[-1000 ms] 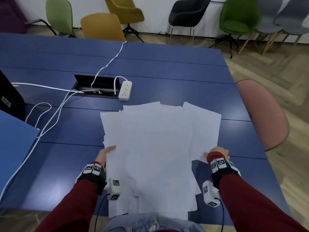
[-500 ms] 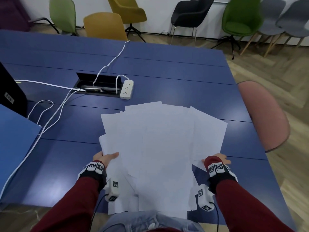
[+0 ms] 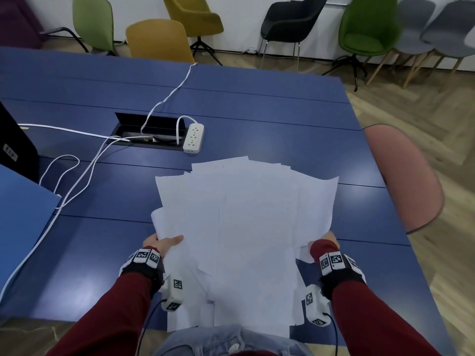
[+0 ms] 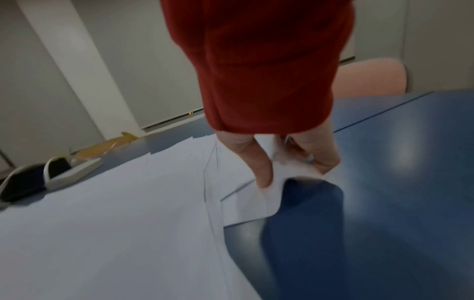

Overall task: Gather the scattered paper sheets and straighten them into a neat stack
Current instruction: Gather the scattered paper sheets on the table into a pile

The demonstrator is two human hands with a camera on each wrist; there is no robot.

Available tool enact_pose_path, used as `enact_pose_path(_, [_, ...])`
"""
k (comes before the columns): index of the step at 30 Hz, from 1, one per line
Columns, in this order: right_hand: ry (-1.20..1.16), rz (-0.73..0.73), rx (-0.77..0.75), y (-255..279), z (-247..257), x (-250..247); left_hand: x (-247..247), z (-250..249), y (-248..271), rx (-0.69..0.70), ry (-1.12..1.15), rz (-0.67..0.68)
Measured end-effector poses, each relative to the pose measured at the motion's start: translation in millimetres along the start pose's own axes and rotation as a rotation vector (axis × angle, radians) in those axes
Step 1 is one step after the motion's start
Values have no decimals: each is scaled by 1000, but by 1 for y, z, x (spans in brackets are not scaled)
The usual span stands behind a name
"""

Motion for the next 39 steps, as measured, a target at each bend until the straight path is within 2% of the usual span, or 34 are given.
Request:
enact_pose_path(2, [14,37,-75,-1,1,-8,2,-3,0,-26,35,38])
enact_pose_path(4, [23,145,-123,-4,-3,-9,2,-4,-2,-44,113,66])
enact_pose_path(7, [129,346,-212,-3,-10,0,-10,0,-8,-22,128,-12])
enact_pose_path(9, [113,497,-237,7,-13,14,-15,3,-9,-9,66,-53])
enact_pose_path(11, [69,565,-268,18,-9,24,-14,1,-8,20,7,-64])
enact_pose_path(15, [-16,505,-299,15,4,29,-8,-11,-2,84,-47,-85])
enact_pose_path(18, [-221,344,-300,9,19,10,-8,-17,-1,113,-128,-127])
enact_pose_path(22, [-172,231,-387,17,37,2,-3,-25,4,135,-188,-165])
enact_pose_path(30, [-155,395,-410,45,54,30,11,-31,2,165,-257,-99])
enact_pose_path(32, [-181,368,-343,39,53,35,18,-33,5,172,-238,-75])
enact_pose_path(34, [-311,332,-223,36,53,33,22,-34,4,171,-191,-56])
enact_pose_path(36, [-392,305,-177,36,55,31,26,-33,4,156,-113,-35])
enact_pose_path(39, [-318,329,-293,48,60,39,44,-33,13,152,-110,54])
Point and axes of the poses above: each hand's wrist, its own y-axis away from the middle knuckle, its own x-axis out of the palm, z = x × y, the point moved 7 cm from there along -y, towards the middle knuckle, and after that the axes turned 6 degrees about -z, right-handed, at the moved point
